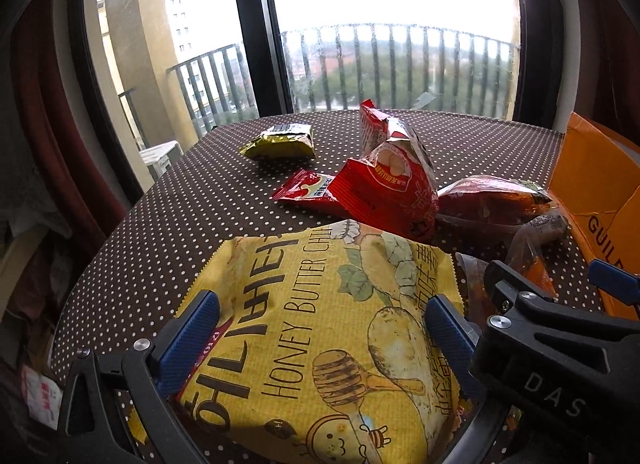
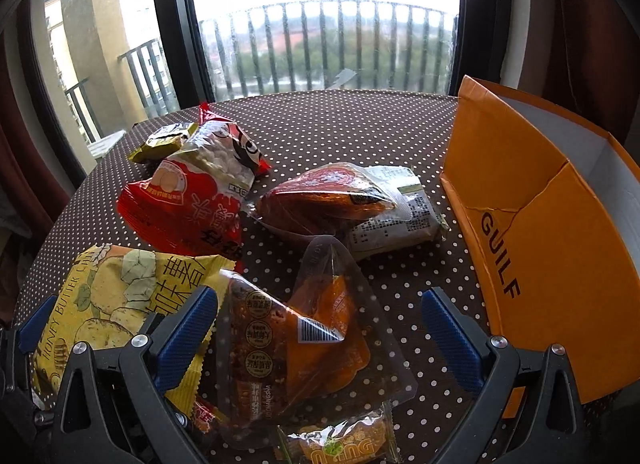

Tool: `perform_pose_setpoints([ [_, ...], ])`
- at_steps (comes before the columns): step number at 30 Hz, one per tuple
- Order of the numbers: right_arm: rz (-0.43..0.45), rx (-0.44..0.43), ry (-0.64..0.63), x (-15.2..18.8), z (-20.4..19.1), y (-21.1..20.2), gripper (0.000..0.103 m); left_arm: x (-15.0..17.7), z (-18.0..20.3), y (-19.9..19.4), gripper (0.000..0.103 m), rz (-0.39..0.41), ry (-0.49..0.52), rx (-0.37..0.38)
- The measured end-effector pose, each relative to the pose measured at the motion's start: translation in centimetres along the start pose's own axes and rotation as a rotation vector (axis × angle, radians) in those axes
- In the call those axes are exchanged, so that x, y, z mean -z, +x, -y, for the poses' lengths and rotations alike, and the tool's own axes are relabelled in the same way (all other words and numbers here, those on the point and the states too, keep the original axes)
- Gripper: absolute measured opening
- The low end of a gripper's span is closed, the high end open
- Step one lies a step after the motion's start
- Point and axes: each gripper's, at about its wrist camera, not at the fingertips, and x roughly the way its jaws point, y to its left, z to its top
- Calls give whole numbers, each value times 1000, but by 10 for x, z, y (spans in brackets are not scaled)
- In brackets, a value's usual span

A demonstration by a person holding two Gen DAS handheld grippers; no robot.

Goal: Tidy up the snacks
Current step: 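Grasp the yellow chip bag with the left tool while the right tool grasps the orange pastry bag, then lift and carry both held bags over the orange box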

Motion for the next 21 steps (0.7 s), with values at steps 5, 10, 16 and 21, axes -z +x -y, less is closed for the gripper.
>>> perform_pose_setpoints([
  [5, -55, -31, 48, 1, 11, 17, 102, -1, 7, 8, 102, 1, 27, -37],
  [10, -75, -86, 57, 1, 10, 24, 93, -3, 6, 16, 102, -19, 18, -31],
  [16, -69, -126, 46, 1, 3, 23, 71, -4, 10, 16, 96, -9, 28, -18],
  [21, -48, -156, 13, -1, -5, 18, 48, -2, 11, 11, 87, 26, 49, -29],
])
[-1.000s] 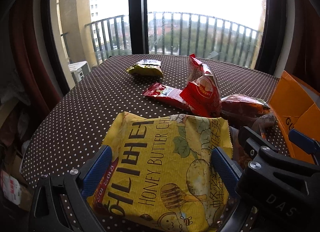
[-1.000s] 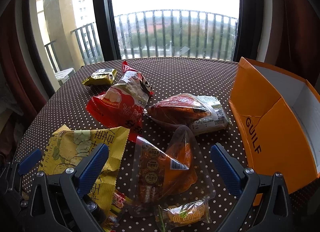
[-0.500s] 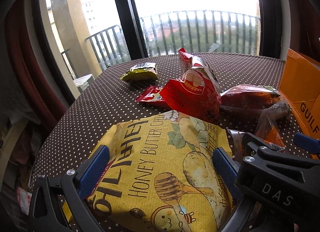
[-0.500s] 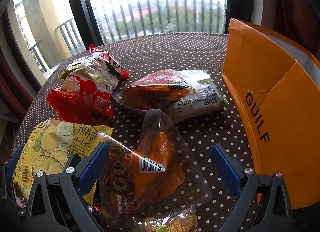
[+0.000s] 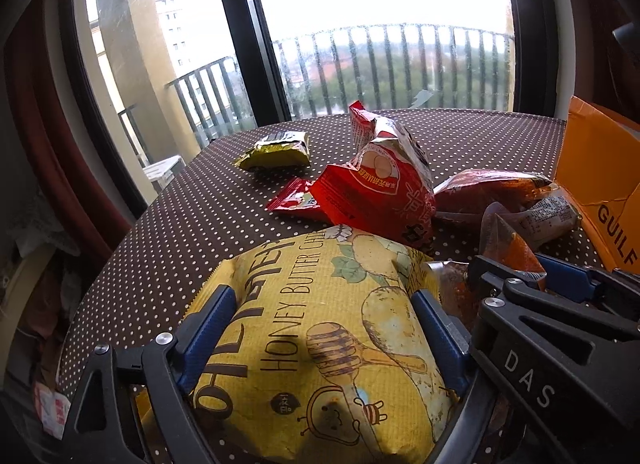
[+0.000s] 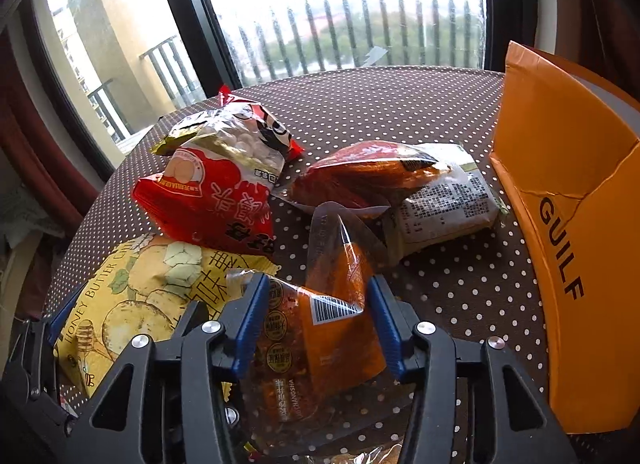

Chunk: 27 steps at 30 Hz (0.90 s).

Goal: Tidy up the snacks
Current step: 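Lift and carry both held bags over the orange box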

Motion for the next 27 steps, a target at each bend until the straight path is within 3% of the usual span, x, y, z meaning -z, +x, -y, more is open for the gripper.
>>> perform_pose_setpoints([
  [6, 19, 13, -9, -5, -2, -5, 34, -2, -6, -6, 80, 18, -22, 18],
  [19, 98, 16, -45, -10, -9, -45, 25, -13, -18, -37, 78, 67, -89, 43],
  [20, 108, 16, -45, -11, -10, -48, 22, -14, -19, -40, 78, 72, -95, 42],
  [21, 116, 18, -46, -12, -11, -51, 13, -15, -19, -43, 78, 79, -99, 38],
  [27, 143, 12, -39, -19, -6, -66, 12, -21, -16, -57, 78, 107, -110, 38],
])
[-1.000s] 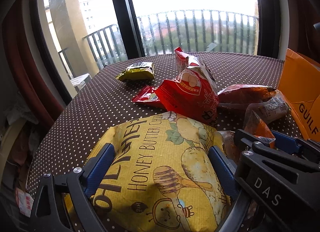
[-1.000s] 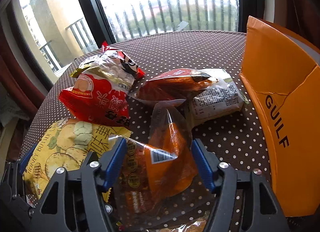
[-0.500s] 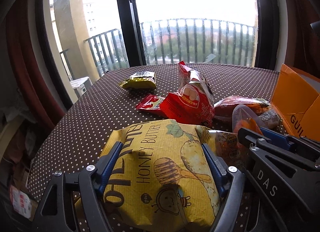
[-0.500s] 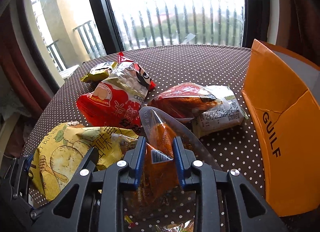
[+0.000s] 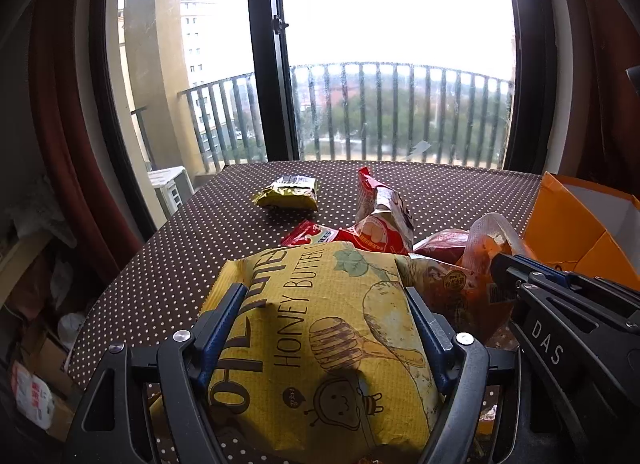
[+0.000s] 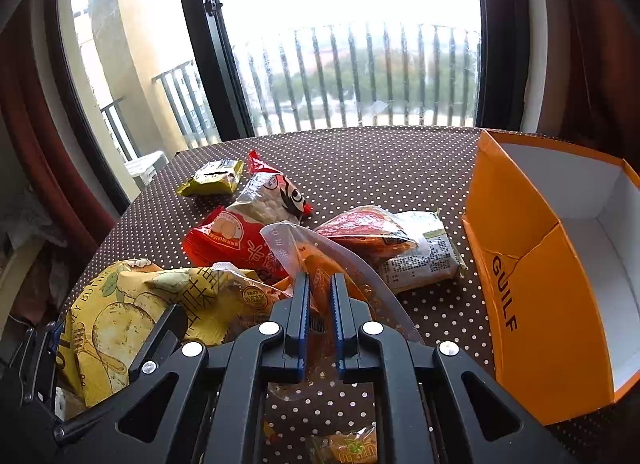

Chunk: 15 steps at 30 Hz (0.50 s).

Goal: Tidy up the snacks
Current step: 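Lift and carry both held bags over the orange box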

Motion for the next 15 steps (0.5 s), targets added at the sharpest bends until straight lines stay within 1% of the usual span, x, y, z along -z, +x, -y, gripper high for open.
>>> perform_pose_setpoints([
  [5, 45, 0, -7, -7, 4, -17, 12, -8, 5, -15, 78, 41, -2, 3],
  [15, 141, 25, -2, -26, 24, -55, 12, -32, 26, -39, 78, 115, -3, 50],
])
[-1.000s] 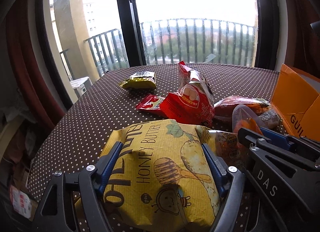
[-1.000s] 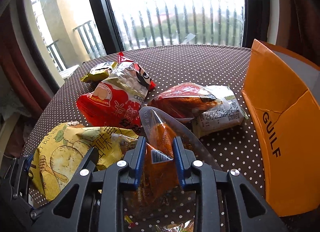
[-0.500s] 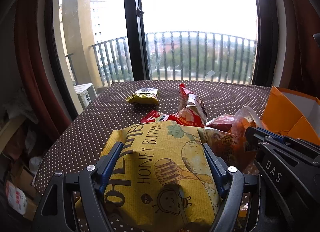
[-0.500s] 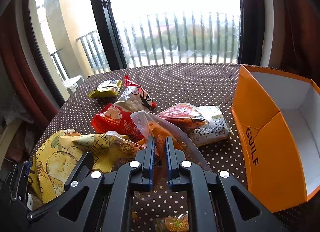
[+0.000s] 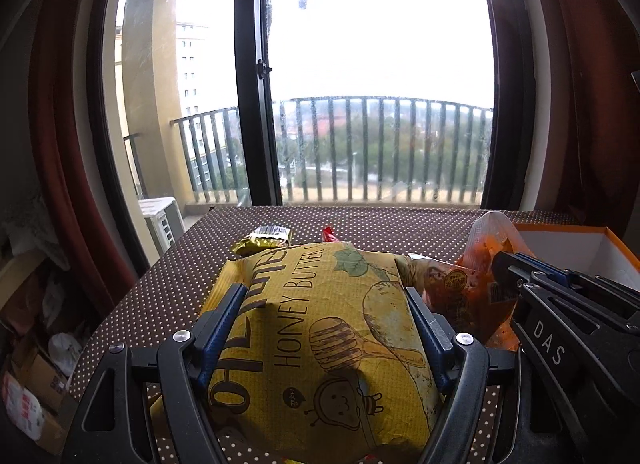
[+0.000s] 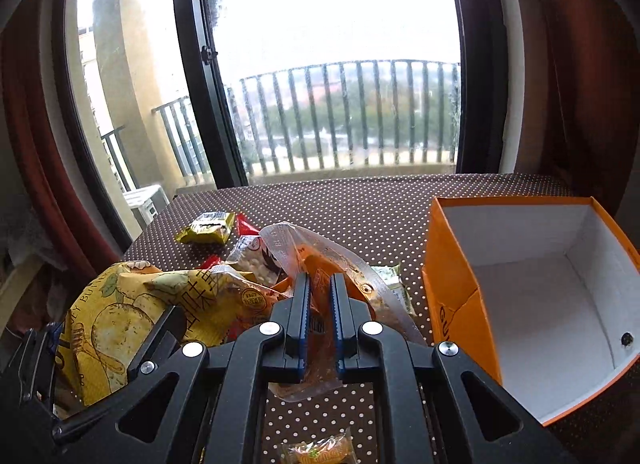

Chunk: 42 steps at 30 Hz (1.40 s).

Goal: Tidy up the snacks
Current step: 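Lift and carry both held bags over the orange box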

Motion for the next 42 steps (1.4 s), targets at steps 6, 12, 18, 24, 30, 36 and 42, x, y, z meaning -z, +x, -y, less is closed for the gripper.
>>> perform_pose_setpoints([
  [6, 52, 25, 7, -11, 16, -17, 12, -11, 15, -7, 78, 38, 4, 35],
  [12, 99, 51, 29, -18, 35, -32, 12, -17, 28, -9, 78, 65, 14, 80],
  [18, 126, 79, 55, -24, 59, -41, 12, -22, 47, -9, 78, 85, 38, 113],
  [24, 149, 103, 90, -27, 88, -44, 12, -29, 70, -6, 78, 100, 65, 147],
  [30, 167, 142, 115, -32, 119, -51, 12, -36, 99, 4, 78, 89, 93, 191],
  [36, 160, 162, 161, -34, 150, -50, 12, -41, 129, 8, 78, 88, 133, 216],
  [42, 155, 200, 198, -33, 184, -52, 12, -45, 158, 19, 78, 60, 164, 260],
])
